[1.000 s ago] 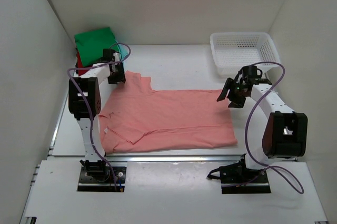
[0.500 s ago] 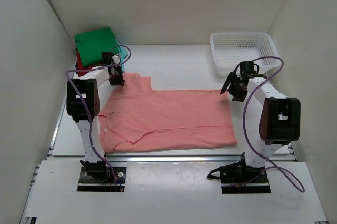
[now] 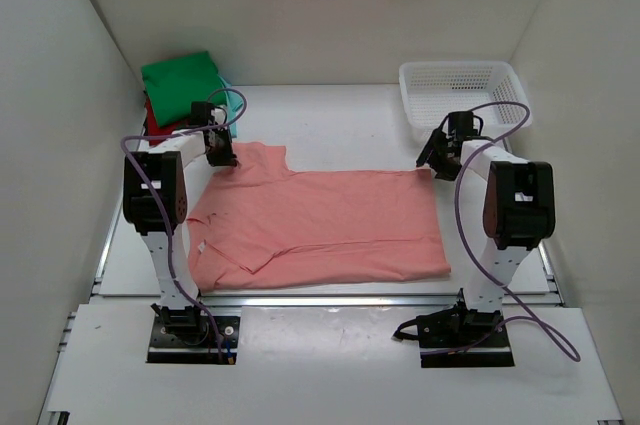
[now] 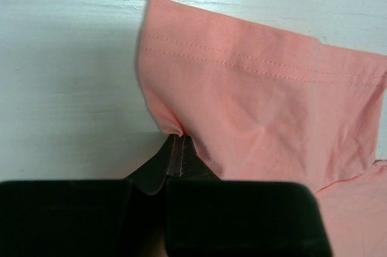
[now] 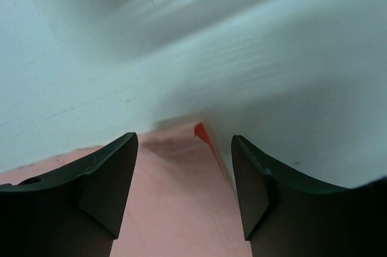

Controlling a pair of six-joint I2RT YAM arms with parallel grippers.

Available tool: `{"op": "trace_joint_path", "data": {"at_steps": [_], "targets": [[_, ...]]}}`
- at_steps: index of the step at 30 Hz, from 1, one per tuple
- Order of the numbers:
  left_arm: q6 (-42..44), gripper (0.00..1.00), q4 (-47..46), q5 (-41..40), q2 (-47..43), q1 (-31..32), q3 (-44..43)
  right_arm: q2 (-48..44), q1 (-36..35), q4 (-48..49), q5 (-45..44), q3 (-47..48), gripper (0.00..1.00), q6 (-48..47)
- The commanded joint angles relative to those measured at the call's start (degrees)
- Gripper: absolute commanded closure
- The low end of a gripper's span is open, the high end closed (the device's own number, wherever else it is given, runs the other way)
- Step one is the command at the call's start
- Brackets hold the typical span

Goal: Fold and stack the t-shirts
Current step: Grap the side of the flattened tshirt furthest away from the robot with both arms

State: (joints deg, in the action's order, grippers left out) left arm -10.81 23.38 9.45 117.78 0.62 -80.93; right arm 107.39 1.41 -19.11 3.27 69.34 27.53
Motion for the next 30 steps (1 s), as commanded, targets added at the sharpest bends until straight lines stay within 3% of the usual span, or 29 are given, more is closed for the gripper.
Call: {"op": "trace_joint_path", "data": {"at_steps": [1,2,7,8,16,22,30], "targets": [[-0.8,1.00,-0.6,1.4,-4.7,-0.3,1.1,1.1,0.0,5.1,0.2,1.5,0.43,1.8],[-0.8,1.00,-0.9,1.7,-4.9,-0.5,1.1,1.4,0.0,5.7,0.5,1.3,0.48,1.6],[-0.9,1.00,-0.6,2.2,-5.3,-0.6,0.9,2.4,0.0,3.3,0.9,3.3,0.97,0.7],[-1.4,1.00,-0.6,2.2,-5.5,-0.4,0.9,2.5,-0.1,3.5,0.8,3.0,1.00,0.4],[-4.9,1.00,-0.6,4.2,-10.3,-4.5,1.2,-3.0,1.3,7.8,4.7,0.3,1.00,-3.0],[-6.1,1.00,-2.8,9.0,-19.6,-8.1,10.9,-9.7,4.6,11.6,10.1,-4.6,1.00,-3.0],[-6.6,1.00,-4.1,10.9,-33.0,-5.2,27.4,-17.0,5.9,8.9,13.3,-10.9,1.00,-4.6]]}}
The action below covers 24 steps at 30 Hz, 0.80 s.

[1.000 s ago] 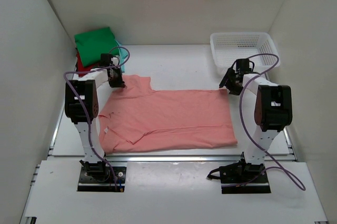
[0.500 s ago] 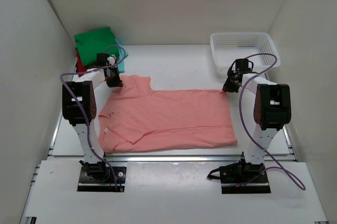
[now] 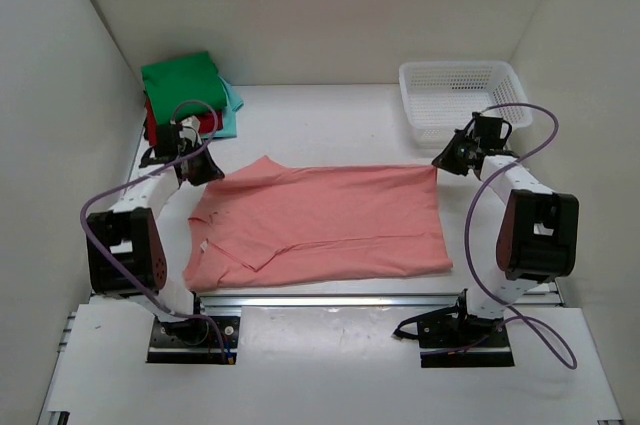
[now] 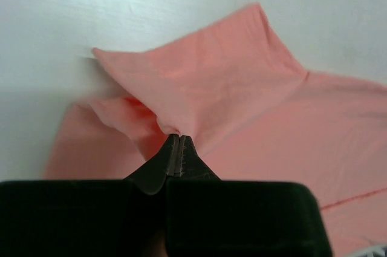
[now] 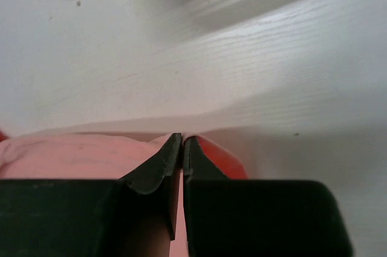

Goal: Fold and stack the t-shirts
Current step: Fold the other side of the tshirt into a rectangle

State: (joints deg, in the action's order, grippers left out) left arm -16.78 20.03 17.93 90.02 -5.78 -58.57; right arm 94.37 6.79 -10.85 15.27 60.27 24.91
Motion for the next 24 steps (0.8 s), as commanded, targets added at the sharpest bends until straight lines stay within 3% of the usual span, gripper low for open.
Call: {"op": "trace_joint_path", "data": {"at_steps": [1,9,24], "targets": [[-1.1,1.00,-0.4,2.0,-7.5,1.4,6.0,-5.3,0.6,0.1,1.5,-3.4,1.00,-1.5],[-2.1,1.00,3.9,0.0,-18.1,3.1,14.3,-13.6,1.4,0.6,2.6,-13.1,1.00,-2.5],[-3.9,1.00,16.3,-9.8,-30.0,4.6,17.7,-23.8,3.0,-2.6,-3.2,-22.1,1.00,-2.1]]}}
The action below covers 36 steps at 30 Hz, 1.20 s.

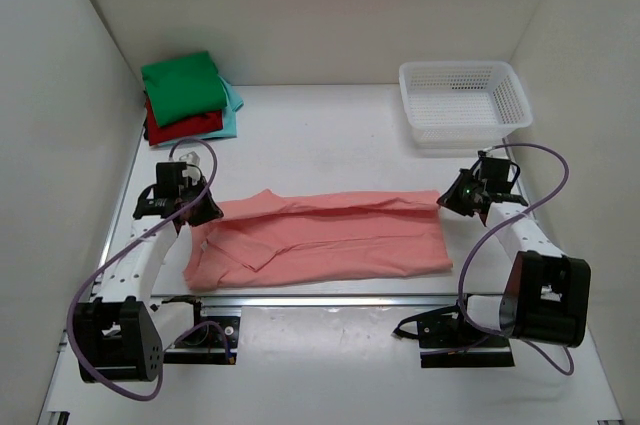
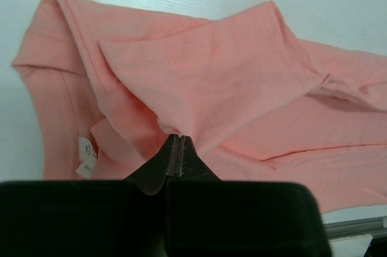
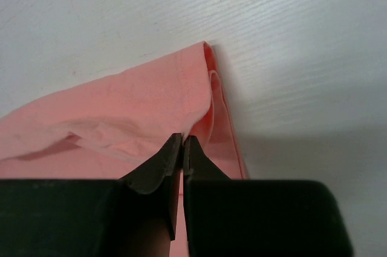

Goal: Fold and stack the t-shirts
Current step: Fold the other side of the tshirt into a rectangle

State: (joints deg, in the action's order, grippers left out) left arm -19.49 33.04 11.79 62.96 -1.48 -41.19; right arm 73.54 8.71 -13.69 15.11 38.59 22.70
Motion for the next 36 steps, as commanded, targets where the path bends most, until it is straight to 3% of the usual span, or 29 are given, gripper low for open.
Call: {"op": "trace_joint_path", "data": {"at_steps": [1,10,28,32,33,36], "targets": [[-1.7,1.00,3.4,-3.9,-3.5,0.7,0.2,-3.5,1.6,-0.2,-3.1,-0.6,1.00,0.2],[-3.5,1.00,9.0,-10.9,-6.7,2.4,0.3,-5.2,2.7,-1.3,-4.1,-1.8,0.99,1.5],[-9.2,1.00,15.1,-14.9,-17.5,2.9,3.5,-8.7,1.8,-3.4,-3.7,-7.7,1.00,2.8],[-12.2,1.00,18.2,-15.4,-17.3,2.2,3.4,-9.0,1.7,-7.9,-5.8,-6.2,0.99,5.1],[-12.9,0.95,18.6,-15.7,-17.5,2.3,3.3,-9.7,1.1,-9.6,-7.5,-6.2,0.90,5.1],[-14.6,0.57,19.4,-13.2,-20.2,-1.0,3.6,-13.8,0.3,-11.0,-11.6,-4.0,0.61,5.7]]}}
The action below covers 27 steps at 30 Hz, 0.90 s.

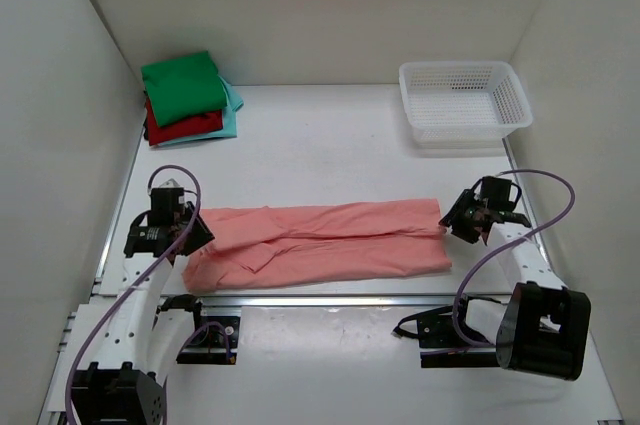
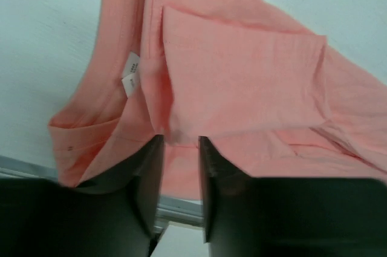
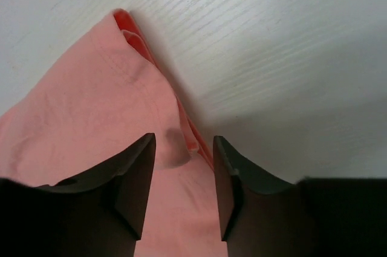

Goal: Fold and stack the t-shirts
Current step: Fold the other side of the tshirt into a rectangle, then rotate the tshirt 90 degrees

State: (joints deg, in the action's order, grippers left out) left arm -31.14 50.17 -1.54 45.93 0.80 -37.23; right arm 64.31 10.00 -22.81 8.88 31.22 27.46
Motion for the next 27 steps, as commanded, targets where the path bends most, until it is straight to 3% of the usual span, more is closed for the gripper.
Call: {"op": "trace_joint_path", "data": {"at_steps": [1,6,9,13,18,20,25,27], "targets": [[-3.5,0.51,2.3,0.0,-4.0,-3.6,-0.4,-5.1,-0.9,-1.8,-5.5,3.6,0.56,0.8],[-6.4,0.46,-2.3,1.3,-2.5,0.2,-0.6,0.9,-4.3,1.1,-3.8,11.5,0.52,-4.2],[-9.2,0.45,-6.7,5.6,2.4,3.4,1.4,6.2,-6.6,2.3,1.1,16.0,0.57,-4.9],[-12.4,0.44,-12.1,3.0,8.4,8.7,3.7,14.2,-9.6,2.2,5.5,19.6,0.61,-5.8],[-10.6,0.48,-16.2,1.7,24.6,14.6,-0.7,20.6,-13.6,-0.6,6.9,20.8,0.64,-5.4],[-9.0,0.55,-16.7,2.9,32.4,14.8,-5.1,20.9,-14.7,-4.2,5.8,21.3,0.65,-3.8],[-6.8,0.55,-17.3,4.4,53.9,16.6,-20.6,22.0,-18.7,-10.1,2.4,19.0,0.68,0.5],[-5.1,0.55,-14.9,5.0,61.3,17.0,-32.7,21.6,-19.7,-11.2,1.2,17.7,0.70,2.1]]}}
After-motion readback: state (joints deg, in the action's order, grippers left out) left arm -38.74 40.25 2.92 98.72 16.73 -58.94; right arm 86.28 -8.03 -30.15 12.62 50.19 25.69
